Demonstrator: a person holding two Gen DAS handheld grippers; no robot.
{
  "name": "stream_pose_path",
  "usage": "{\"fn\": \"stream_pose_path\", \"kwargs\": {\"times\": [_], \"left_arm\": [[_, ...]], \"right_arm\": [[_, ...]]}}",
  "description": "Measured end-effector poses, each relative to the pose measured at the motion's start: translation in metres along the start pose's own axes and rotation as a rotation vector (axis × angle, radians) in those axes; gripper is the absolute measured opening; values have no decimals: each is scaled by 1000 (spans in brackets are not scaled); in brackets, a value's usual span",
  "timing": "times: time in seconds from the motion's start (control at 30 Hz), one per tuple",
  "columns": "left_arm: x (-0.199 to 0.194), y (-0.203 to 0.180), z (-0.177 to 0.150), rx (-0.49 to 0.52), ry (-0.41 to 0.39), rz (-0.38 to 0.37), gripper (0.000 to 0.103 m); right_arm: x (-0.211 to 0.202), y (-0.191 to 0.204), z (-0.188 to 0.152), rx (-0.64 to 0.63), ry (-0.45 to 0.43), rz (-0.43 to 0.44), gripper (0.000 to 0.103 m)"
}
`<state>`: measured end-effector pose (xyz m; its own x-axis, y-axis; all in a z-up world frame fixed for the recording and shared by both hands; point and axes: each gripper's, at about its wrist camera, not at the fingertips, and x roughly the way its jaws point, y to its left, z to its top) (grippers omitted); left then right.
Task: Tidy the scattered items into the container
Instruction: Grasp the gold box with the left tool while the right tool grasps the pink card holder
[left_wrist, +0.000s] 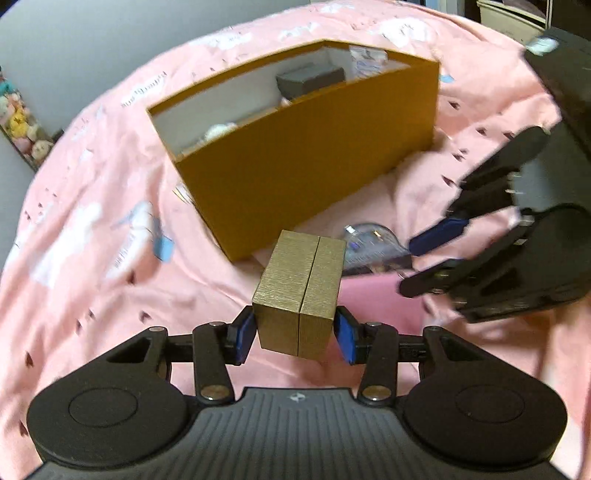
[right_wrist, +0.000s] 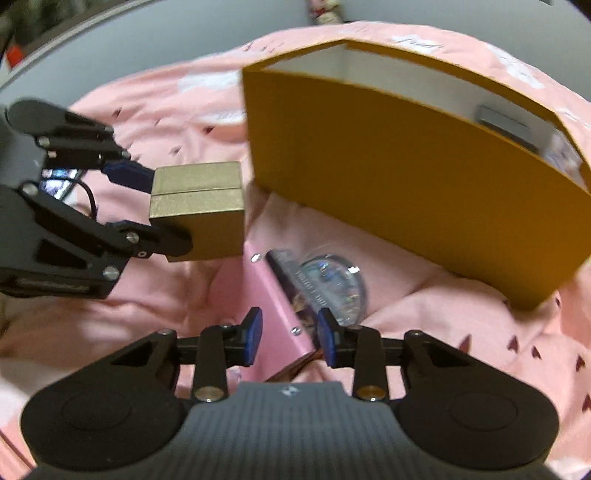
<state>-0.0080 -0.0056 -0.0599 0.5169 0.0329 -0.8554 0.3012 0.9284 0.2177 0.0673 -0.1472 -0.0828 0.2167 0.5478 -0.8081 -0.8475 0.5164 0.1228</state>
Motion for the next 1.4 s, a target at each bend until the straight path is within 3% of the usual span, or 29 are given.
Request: {"fn": "stream_pose_path", "kwargs": {"times": [0.1,0.23,0.5,0.67,0.83,1.0,1.2,1.4], "left_arm": [[5,-9,-5,-8,39,32,53],[11,-7,-17,-67,81,15,53],[11,0,-23,-128,98,3,52],[14,4,-26,-159,116,-2,52],[19,6,-26,-162,130,-5,52],[21,5,-31,-169,126,3,53],[22,13,-29,-225,139,-13,53],[23,13,-32,-214,120,-15,52]], "right_arm": [[8,-1,-1,-3,39,-9,37],[16,-8,-4,40,71,15,38],[30,-2,2,-15,110,15,44],[25,8,4,-87,158,23,37],[15,9,16,-86,204,141,33],[30,15,22,-91,209,172,33],[50,20,30,-94,235,173,30],[65,31,37,-139,246,136,26]]}}
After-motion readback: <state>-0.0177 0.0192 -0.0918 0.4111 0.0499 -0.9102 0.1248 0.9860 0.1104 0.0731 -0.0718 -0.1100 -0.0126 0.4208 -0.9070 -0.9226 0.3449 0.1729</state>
